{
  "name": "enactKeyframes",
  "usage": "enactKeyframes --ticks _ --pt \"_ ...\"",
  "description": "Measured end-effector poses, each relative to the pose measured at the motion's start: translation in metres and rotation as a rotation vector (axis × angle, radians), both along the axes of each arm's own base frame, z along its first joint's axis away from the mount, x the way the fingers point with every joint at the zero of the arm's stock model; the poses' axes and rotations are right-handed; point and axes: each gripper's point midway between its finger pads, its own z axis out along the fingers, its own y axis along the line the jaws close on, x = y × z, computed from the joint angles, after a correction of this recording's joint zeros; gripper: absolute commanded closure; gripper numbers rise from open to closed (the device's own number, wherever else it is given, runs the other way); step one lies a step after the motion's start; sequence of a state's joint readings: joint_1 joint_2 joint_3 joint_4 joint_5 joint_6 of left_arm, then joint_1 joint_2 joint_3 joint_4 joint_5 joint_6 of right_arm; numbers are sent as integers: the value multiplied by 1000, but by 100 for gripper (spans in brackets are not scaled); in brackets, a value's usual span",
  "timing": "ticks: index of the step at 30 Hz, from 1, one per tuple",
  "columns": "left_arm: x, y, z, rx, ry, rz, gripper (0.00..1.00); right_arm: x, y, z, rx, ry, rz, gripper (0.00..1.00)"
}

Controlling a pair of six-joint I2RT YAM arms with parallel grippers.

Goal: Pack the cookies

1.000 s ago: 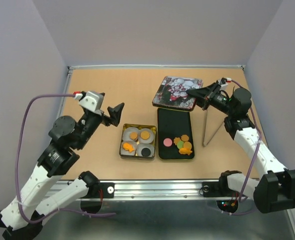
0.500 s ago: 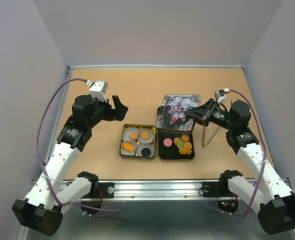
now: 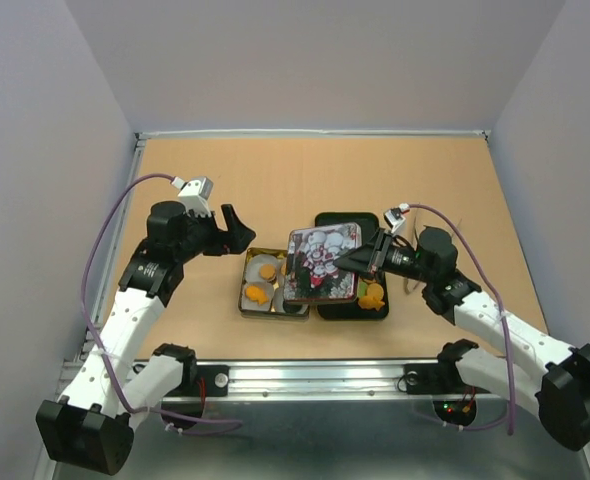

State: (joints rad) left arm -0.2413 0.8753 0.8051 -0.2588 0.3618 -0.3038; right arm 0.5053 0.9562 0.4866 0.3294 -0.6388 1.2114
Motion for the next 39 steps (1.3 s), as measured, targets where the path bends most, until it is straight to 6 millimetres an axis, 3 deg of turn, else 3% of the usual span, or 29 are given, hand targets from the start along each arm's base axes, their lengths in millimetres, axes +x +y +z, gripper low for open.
enactKeyframes --ticks 6,12,21,26,32,35,39 --pt "-14 3 -17 -18 44 15 3 3 0 -16 51 -10 -64 100" --pt "-12 2 -22 -62 82 51 4 0 -6 -42 83 13 -139 100" --pt "-18 5 -77 -160 278 192 3 1 -4 -73 108 62 -184 100" --pt "-21 10 -90 -197 324 267 3 4 5 -88 123 94 -171 99" --pt "-21 10 -100 -228 335 291 4 6 17 -138 76 250 -159 100" --pt "-27 11 -109 -228 356 298 4 2 28 -136 90 243 -125 100" --pt "-26 11 -107 -239 348 303 4 -2 39 -141 84 254 -93 100"
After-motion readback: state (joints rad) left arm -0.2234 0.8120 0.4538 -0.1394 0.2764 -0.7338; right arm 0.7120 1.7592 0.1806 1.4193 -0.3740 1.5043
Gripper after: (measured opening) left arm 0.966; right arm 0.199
